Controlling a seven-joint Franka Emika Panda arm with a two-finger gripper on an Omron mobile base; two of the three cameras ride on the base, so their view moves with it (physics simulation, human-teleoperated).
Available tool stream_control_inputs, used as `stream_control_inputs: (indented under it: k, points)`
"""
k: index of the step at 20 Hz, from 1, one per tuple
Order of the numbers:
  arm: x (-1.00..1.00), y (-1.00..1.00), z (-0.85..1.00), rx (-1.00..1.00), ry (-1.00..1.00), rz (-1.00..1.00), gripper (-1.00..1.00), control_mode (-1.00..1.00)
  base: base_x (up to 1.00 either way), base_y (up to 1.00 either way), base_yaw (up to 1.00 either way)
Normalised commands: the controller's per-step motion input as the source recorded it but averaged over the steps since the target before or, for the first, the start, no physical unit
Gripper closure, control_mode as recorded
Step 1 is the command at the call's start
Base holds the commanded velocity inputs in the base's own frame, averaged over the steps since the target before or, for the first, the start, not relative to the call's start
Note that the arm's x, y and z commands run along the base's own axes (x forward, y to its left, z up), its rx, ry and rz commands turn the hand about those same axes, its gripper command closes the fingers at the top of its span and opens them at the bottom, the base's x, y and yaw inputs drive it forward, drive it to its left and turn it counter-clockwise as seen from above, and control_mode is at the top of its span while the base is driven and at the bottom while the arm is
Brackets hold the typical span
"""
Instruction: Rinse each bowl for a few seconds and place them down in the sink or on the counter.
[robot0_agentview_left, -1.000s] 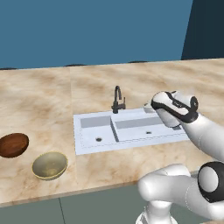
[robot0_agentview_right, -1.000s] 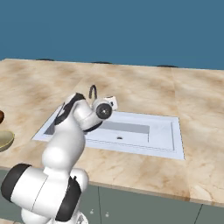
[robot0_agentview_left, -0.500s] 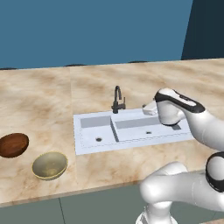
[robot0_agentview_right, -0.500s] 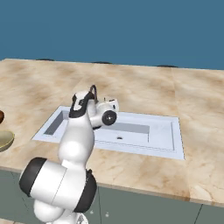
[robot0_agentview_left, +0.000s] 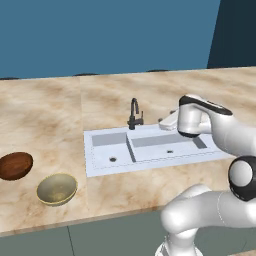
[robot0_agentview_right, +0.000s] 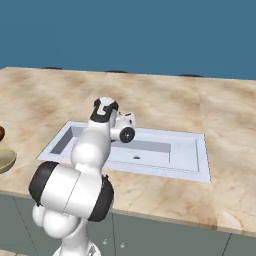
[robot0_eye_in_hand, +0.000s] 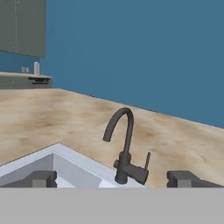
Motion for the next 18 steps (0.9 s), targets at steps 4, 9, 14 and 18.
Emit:
stream_control_inputs:
  k: [4, 9, 14, 18]
  points:
    - [0.23, 0.02, -0.12, 0.04, -0.01, 0.05, -1.0, -1.0, 0.0, 0.0, 0.0]
    - [0.36, 0.0, -0.14, 0.03, -0.04, 0.02, -1.0, -1.0, 0.0, 0.0, 0.0]
    - [0.44, 0.0, -0.1, 0.03, -0.04, 0.02, -1.0, -1.0, 0.0, 0.0, 0.0]
    - [0.42, 0.04, -0.08, 0.03, -0.01, 0.01, -1.0, -1.0, 0.0, 0.0, 0.0]
